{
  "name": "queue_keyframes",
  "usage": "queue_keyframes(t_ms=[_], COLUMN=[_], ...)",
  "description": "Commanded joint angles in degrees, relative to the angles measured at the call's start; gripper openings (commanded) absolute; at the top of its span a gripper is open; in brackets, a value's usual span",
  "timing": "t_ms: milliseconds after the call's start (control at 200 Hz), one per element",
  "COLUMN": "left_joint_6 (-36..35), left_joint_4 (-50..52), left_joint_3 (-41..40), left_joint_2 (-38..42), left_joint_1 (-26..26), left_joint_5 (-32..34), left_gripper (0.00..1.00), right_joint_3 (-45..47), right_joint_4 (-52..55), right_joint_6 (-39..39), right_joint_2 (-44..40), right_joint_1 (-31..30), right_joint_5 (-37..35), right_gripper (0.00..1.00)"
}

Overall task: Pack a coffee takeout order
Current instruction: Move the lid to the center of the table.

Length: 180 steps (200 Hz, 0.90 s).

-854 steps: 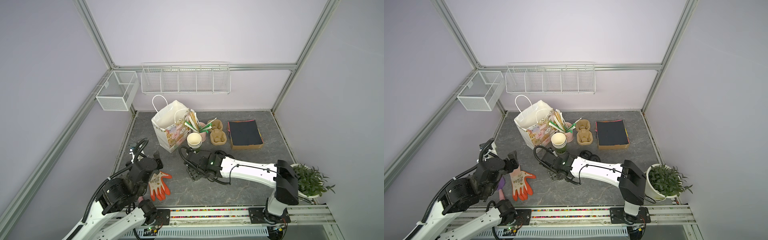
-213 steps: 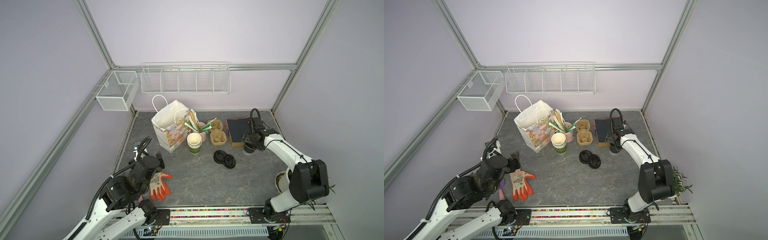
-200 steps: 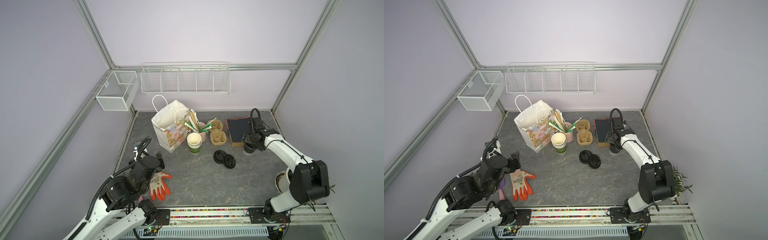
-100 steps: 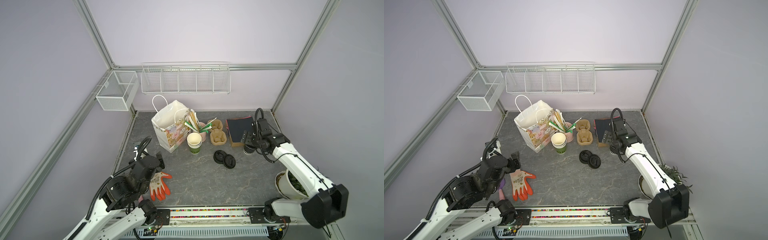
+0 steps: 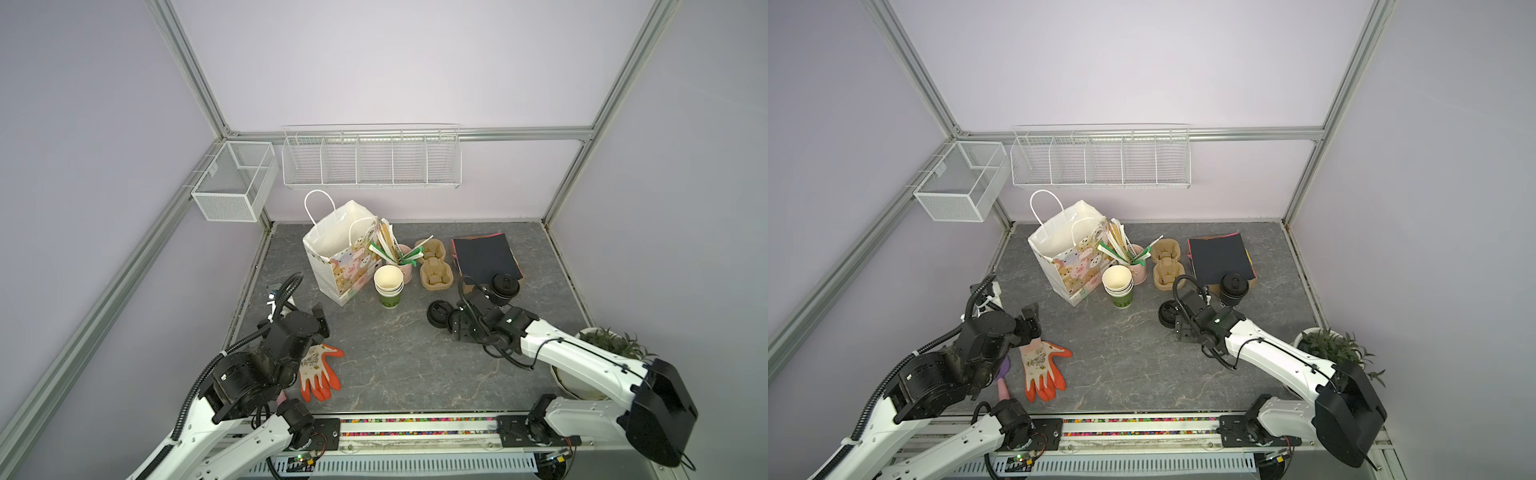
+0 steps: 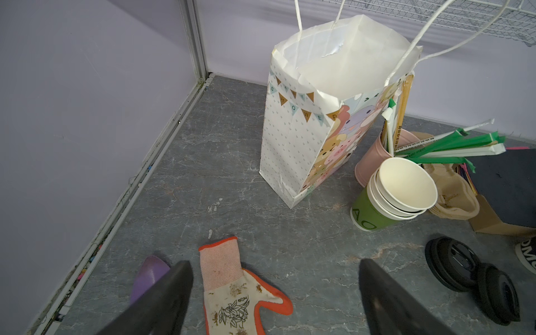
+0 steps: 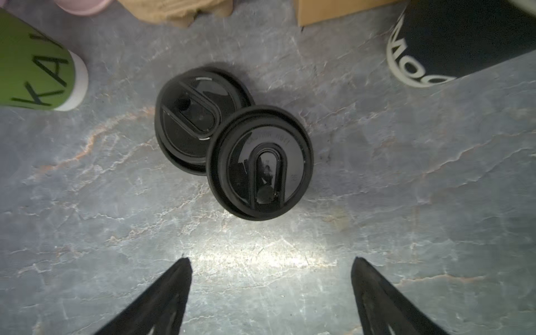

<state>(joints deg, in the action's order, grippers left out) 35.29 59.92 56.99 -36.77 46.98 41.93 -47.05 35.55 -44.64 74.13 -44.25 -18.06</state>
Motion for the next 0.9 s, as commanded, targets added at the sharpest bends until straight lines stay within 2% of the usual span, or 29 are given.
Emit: queue_keyframes(t_ms=[0, 210, 500, 895], left_joint_6=[-0.26, -0.4, -0.57, -1.01], left_joint_4=[1.15, 1.11, 1.04, 0.58], left_joint_3=[-0.57, -0.57, -0.57, -0.65], left_joint_2=[0.22, 0.04, -0.21, -0.3], left_joint_1=[-0.23, -0.25, -0.25, -0.95], left_joint_5=[0.06, 0.11, 0.05, -0.69], left_gripper=[0.89, 0.89, 0.89, 0.89], right_joint_3=[-0.15, -2.96, -12.79, -19.82], right_joint_4=[-4.41, -7.66, -9.12, -11.56], right_joint_6=[-3.43, -2.56, 1.38, 7.6], right_joint_2=[5.97, 15.75, 27.62, 34.37], right_joint_1=[-1.36, -2.09, -0.3, 5.04], right_joint_5=[0.54, -0.3, -0.69, 1.62], right_gripper=[0.88, 0.86, 0.85, 0.83])
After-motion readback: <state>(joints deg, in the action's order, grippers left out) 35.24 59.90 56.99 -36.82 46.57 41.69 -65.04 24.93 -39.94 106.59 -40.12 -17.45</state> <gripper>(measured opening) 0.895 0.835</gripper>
